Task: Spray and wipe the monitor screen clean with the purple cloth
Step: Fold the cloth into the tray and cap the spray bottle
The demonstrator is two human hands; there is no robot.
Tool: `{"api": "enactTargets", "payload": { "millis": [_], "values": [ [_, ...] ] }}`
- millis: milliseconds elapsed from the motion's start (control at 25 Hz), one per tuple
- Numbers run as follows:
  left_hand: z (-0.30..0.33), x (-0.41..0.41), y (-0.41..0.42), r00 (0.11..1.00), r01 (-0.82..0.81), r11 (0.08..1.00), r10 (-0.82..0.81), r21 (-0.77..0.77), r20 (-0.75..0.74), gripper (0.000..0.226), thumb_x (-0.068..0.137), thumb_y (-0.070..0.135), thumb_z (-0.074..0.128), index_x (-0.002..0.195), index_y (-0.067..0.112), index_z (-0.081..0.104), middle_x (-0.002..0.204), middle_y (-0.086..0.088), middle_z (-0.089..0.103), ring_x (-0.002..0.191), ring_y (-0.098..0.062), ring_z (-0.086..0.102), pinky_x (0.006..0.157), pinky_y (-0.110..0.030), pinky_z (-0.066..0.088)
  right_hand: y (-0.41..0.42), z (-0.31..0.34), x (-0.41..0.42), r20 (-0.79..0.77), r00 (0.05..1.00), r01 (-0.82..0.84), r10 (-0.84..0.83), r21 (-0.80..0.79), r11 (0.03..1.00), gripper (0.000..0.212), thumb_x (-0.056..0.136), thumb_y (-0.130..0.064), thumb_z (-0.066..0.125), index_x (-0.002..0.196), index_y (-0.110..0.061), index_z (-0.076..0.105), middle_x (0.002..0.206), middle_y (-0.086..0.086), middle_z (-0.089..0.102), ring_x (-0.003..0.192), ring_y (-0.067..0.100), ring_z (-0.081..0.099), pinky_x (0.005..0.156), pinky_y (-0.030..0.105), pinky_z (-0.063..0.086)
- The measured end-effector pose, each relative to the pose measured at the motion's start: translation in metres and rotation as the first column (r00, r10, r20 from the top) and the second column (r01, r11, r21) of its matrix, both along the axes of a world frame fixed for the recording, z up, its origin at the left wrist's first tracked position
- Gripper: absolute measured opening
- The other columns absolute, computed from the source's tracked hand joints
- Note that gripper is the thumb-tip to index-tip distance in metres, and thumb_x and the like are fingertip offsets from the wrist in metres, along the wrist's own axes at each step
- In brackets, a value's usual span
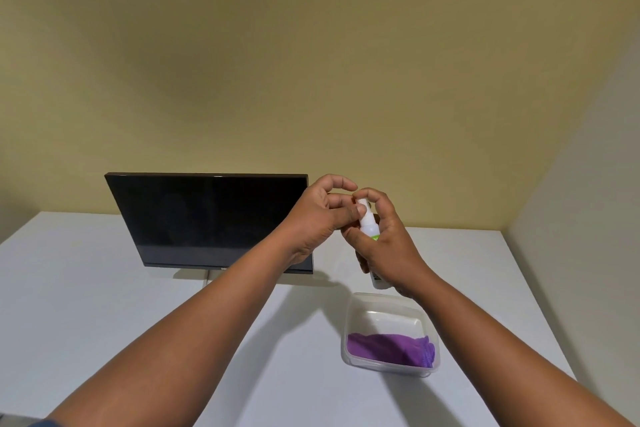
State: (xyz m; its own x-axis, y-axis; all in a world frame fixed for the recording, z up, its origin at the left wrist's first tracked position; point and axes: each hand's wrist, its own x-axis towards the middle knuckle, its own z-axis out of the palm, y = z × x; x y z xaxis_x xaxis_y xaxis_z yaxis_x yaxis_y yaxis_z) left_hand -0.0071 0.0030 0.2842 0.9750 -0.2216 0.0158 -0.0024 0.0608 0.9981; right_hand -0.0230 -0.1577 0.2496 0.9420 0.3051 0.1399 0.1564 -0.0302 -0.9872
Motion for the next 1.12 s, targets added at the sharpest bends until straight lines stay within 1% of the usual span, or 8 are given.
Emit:
{"api": "enactTargets", "payload": {
  "millis": [160, 280, 400, 560, 720, 880, 1000, 1120],
  "values": [
    [0.002, 0.004, -0.001, 0.997, -0.065, 0.997, 0.066, -0.036, 0.041, 0.030, 0.086, 0.004, 0.076, 0.111, 0.012, 0.062, 0.093, -0.007, 0.077, 0.086, -0.020, 0.071, 0.083, -0.037, 0.057, -0.008, -0.004, -0.001, -0.086, 0.996, -0.009, 0.014, 0.056, 0.998, 0.074, 0.085, -0.022, 0.075, 0.137, -0.058, 0.037, 0.099, 0.009, 0.063, 0.074, 0.020, 0.061, 0.065, 0.034, 0.054],
    [0.003, 0.010, 0.005, 0.994, -0.084, 0.995, 0.088, -0.060, 0.060, 0.028, 0.083, 0.007, 0.078, 0.108, 0.015, 0.067, 0.093, -0.004, 0.076, 0.093, -0.018, 0.069, 0.095, -0.041, 0.054, -0.014, -0.011, -0.004, -0.093, 0.995, -0.014, 0.018, 0.043, 0.999, 0.047, 0.085, -0.024, 0.071, 0.126, -0.043, 0.059, 0.098, 0.005, 0.063, 0.085, 0.019, 0.054, 0.072, 0.030, 0.050],
    [0.003, 0.013, 0.007, 0.994, -0.032, 0.999, 0.032, 0.000, 0.103, 0.024, 0.088, 0.003, 0.076, 0.106, 0.018, 0.072, 0.095, -0.003, 0.076, 0.088, -0.011, 0.069, 0.086, -0.027, 0.055, -0.011, -0.011, -0.007, -0.033, 0.996, 0.083, -0.083, 0.002, 0.997, 0.020, 0.090, -0.031, 0.068, 0.109, -0.036, 0.070, 0.087, -0.010, 0.066, 0.081, 0.009, 0.057, 0.072, 0.020, 0.049],
    [-0.005, 0.013, 0.003, 0.990, 0.069, 0.996, -0.075, 0.054, 0.123, 0.026, 0.087, 0.002, 0.076, 0.100, 0.025, 0.076, 0.094, -0.003, 0.071, 0.084, -0.010, 0.065, 0.082, -0.023, 0.055, -0.008, -0.007, -0.007, 0.055, 0.968, 0.246, -0.245, -0.014, 0.969, 0.015, 0.093, -0.028, 0.070, 0.107, -0.031, 0.073, 0.073, -0.021, 0.052, 0.069, 0.003, 0.048, 0.069, 0.018, 0.043],
    [-0.017, 0.016, 0.005, 0.977, 0.161, 0.986, -0.164, 0.038, 0.137, 0.023, 0.087, 0.012, 0.076, 0.102, 0.028, 0.075, 0.100, 0.001, 0.074, 0.088, -0.011, 0.067, 0.087, -0.029, 0.057, -0.010, -0.007, -0.010, 0.019, 0.954, 0.300, -0.300, -0.022, 0.954, 0.016, 0.092, -0.025, 0.073, 0.107, -0.029, 0.076, 0.070, -0.010, 0.052, 0.069, 0.007, 0.044, 0.066, 0.020, 0.040],
    [-0.052, 0.019, 0.007, 0.968, 0.241, 0.968, -0.245, 0.075, 0.052, 0.026, 0.093, 0.009, 0.068, 0.113, 0.025, 0.071, 0.115, 0.001, 0.074, 0.101, -0.015, 0.071, 0.093, -0.033, 0.054, -0.009, -0.021, -0.022, -0.066, 0.914, 0.398, -0.400, -0.035, 0.917, 0.017, 0.090, -0.022, 0.078, 0.106, -0.028, 0.077, 0.104, 0.028, 0.067, 0.088, 0.022, 0.059, 0.083, 0.039, 0.048],
    [-0.081, 0.017, 0.003, 0.950, 0.311, 0.938, -0.314, 0.152, -0.009, 0.029, 0.090, 0.004, 0.070, 0.112, 0.022, 0.070, 0.112, 0.002, 0.073, 0.098, -0.016, 0.072, 0.091, -0.037, 0.056, -0.011, -0.033, -0.031, -0.063, 0.873, 0.478, -0.484, -0.089, 0.874, 0.018, 0.087, -0.018, 0.080, 0.102, -0.028, 0.077, 0.096, 0.004, 0.077, 0.087, 0.014, 0.068, 0.084, 0.033, 0.052],
    [-0.104, 0.018, -0.007, 0.941, 0.337, 0.920, -0.337, 0.200, -0.037, 0.025, 0.085, 0.009, 0.078, 0.107, 0.020, 0.070, 0.103, 0.000, 0.075, 0.093, -0.016, 0.074, 0.091, -0.038, 0.059, -0.015, -0.045, -0.031, -0.078, 0.847, 0.515, -0.526, -0.131, 0.847, 0.014, 0.087, -0.017, 0.081, 0.098, -0.026, 0.078, 0.096, 0.001, 0.077, 0.090, 0.018, 0.072, 0.084, 0.032, 0.057]
  ]
}}
